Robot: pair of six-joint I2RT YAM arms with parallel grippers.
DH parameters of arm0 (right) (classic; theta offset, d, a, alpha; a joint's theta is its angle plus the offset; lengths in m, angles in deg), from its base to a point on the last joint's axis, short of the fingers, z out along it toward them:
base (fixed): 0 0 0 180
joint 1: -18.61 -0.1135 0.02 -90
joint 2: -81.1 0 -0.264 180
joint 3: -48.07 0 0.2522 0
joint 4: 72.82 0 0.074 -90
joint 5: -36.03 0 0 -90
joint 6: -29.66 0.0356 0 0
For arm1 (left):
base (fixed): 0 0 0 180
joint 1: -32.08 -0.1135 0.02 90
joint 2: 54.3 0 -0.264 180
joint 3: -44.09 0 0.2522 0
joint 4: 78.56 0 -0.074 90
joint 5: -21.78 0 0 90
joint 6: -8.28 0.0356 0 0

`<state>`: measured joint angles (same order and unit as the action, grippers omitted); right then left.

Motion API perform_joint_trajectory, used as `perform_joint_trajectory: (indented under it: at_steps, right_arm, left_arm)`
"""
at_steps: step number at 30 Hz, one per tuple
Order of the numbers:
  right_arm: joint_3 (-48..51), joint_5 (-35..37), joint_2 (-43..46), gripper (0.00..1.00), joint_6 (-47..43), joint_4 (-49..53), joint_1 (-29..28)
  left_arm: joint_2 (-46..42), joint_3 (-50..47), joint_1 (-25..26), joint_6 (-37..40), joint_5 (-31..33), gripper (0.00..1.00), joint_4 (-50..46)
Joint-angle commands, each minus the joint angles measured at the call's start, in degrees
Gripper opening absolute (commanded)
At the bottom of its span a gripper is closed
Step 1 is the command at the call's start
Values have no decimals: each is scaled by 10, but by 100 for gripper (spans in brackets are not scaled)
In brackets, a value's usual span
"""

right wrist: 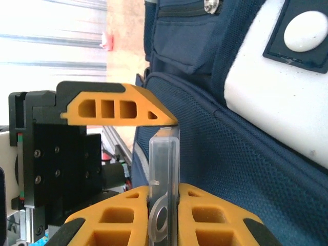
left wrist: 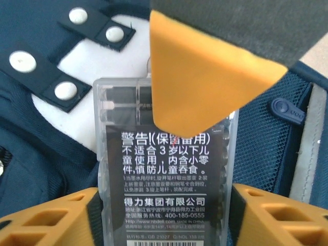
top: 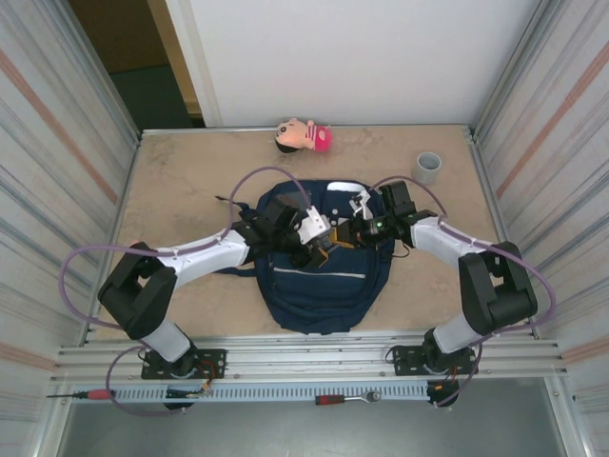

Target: Pack the student bag

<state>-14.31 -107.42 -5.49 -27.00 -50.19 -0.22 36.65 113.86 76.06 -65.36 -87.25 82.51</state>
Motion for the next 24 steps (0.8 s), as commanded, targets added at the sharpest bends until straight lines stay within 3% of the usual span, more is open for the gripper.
perform_joint_trajectory:
  at_steps: [1,6,12,14,18,24]
  right_arm:
    - [11,9,67,1,-11,15,33]
    - [64,19,174,0,5,31,118]
    - [135,22,345,1,23,71,244]
    - [143,29,391,2,15,106,268]
    - [143,31,443,2,-3,162,288]
    - [143,27,448,2,-6,181,288]
  left_arm:
    - [-40,10,3,13,19,72,-21]
    - [-97,19,4,32,31,79,-65]
    - [-139,19,9,119,-77,74,-167]
    - [-137,8,24,150,-63,75,-176]
    - [-111,-3,87,229,33,79,-199]
    - [-66,-13,103,220,103,75,-149]
